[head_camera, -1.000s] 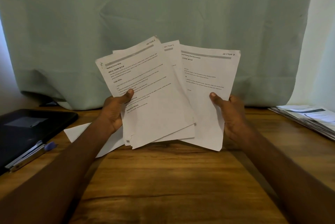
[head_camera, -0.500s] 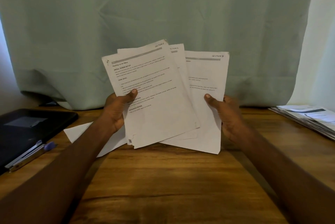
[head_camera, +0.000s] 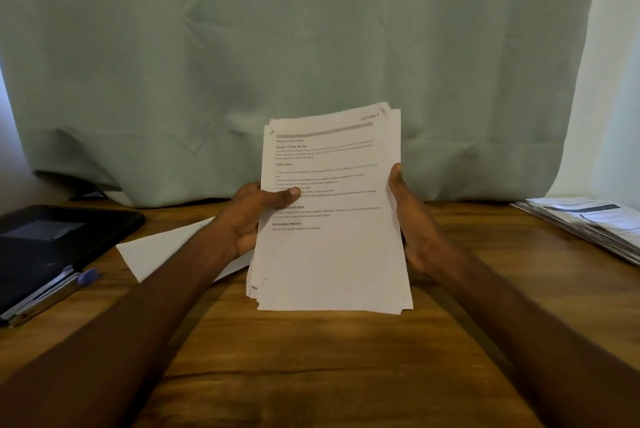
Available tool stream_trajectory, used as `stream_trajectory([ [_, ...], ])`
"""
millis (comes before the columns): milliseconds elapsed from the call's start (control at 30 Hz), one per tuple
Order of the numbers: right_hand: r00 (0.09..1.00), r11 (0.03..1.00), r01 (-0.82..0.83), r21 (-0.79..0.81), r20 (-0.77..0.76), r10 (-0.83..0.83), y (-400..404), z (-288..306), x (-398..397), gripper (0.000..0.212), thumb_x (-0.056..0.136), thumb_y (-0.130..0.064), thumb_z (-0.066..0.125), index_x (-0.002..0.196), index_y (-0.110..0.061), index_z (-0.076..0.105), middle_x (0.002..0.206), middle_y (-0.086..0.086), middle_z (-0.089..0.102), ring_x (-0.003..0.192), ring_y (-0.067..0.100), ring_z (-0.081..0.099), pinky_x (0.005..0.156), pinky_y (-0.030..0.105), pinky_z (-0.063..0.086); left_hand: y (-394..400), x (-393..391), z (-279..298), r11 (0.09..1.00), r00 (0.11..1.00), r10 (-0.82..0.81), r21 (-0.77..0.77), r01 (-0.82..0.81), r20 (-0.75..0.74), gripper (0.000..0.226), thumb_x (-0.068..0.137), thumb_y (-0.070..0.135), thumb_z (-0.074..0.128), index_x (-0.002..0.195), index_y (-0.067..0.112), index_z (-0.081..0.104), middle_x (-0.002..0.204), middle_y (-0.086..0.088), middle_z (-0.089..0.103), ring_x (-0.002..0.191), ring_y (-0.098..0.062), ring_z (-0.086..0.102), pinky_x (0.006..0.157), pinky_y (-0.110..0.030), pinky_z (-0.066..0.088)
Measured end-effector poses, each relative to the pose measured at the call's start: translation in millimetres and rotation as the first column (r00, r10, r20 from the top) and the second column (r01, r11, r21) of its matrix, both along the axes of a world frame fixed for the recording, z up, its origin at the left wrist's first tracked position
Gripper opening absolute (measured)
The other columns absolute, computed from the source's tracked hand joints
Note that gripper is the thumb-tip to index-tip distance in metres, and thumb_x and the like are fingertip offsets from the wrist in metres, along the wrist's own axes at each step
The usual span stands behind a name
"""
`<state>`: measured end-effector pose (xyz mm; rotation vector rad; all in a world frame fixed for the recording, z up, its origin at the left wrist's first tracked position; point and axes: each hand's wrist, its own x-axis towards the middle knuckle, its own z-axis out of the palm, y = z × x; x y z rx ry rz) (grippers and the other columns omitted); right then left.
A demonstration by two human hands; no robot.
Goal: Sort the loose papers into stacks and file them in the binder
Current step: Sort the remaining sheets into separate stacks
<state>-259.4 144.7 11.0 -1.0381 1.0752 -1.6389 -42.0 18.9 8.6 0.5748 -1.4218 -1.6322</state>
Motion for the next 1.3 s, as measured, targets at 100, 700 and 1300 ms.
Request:
stream_trajectory([
  [100,0.988,0.995,-0.079,-0.059,0.131,0.086,-1,5,4,0.075,0.097,-0.074,0.026,0.134,-0.02,0.064,0.106,0.008,0.077,0.091,0.024,0.076,0.071,0.035,0.062,-6,14,8,0.999,1.0,-0.031,0.015,0.031,0.003,0.051,0.085,0.007,0.072,0.135,0.009,0.062,0.129,-0.015,0.069,0.119,-0.034,0.066,0.099,-0.052,0.054],
  [700,0.088,0.996,0.025,-0.082,-0.993,-0.084,-47,-37,88,0.039,0.101,-0.057,0.048,0.096,-0.025,0.068,0.103,-0.006,0.067,0.094,0.013,0.059,0.077,0.033,0.046,-73,148,-9,0.773,0.793,0.6,0.331,-0.541,-0.106,0.032,0.097,0.007,0.065,0.126,0.02,0.068,0.116,-0.004,0.075,0.103,-0.027,0.07,0.084,-0.047,0.058],
  [1300,0.462,0.867,0.425,0.26,-0.886,0.039,-28,-11,13,0.064,0.081,-0.017,0.085,0.134,-0.012,0.049,0.137,0.009,0.056,0.12,0.03,0.056,0.1,0.044,0.052,-47,69,-16,0.958,0.974,0.165,0.209,-0.195,0.155,0.037,0.096,-0.004,0.059,0.13,0.011,0.065,0.127,-0.014,0.07,0.115,-0.039,0.067,0.098,-0.053,0.054],
])
